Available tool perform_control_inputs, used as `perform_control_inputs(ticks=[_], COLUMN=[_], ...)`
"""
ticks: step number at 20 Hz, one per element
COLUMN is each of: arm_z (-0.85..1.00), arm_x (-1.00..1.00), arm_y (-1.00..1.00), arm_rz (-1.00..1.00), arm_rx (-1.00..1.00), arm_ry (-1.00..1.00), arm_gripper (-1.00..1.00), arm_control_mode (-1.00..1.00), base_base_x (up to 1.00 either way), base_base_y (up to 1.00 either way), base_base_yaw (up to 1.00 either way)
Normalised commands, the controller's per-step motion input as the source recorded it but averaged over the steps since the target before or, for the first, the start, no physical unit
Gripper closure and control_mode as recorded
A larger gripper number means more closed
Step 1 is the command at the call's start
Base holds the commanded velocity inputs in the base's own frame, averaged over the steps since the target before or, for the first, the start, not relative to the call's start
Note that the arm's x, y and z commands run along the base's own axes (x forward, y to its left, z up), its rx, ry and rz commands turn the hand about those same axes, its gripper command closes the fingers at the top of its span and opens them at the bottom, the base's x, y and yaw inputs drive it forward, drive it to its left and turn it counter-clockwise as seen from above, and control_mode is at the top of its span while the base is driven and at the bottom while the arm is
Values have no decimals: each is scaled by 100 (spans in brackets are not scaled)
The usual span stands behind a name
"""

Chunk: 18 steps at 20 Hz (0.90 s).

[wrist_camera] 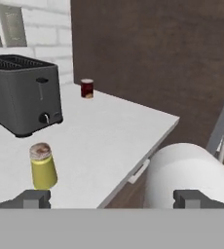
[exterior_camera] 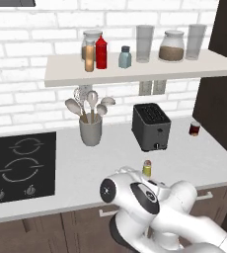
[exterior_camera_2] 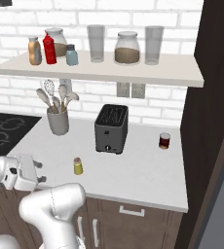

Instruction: Put the shaker and condiment bottle from the counter next to their counterparts in the cabinet.

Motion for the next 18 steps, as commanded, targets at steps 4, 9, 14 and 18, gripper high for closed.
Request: perform_control_inputs(ticks=[4, 9, 14, 18], arm_z=[0, 0, -8, -13], arm_x=[30, 43, 15, 35], arm_y=[-16, -15, -7, 0], arm_rz=[0, 0, 1, 0], arm_rx=[0, 0, 0, 0], arm_ry=[0, 0, 0, 0], arm_gripper=[-100, -100, -100, -100], arm_control_mode=[-100, -100, -100, -100], base_base_x=[0, 0, 0, 0], base_base_y=[0, 0, 0, 0], base_base_yaw=[0, 0, 0, 0])
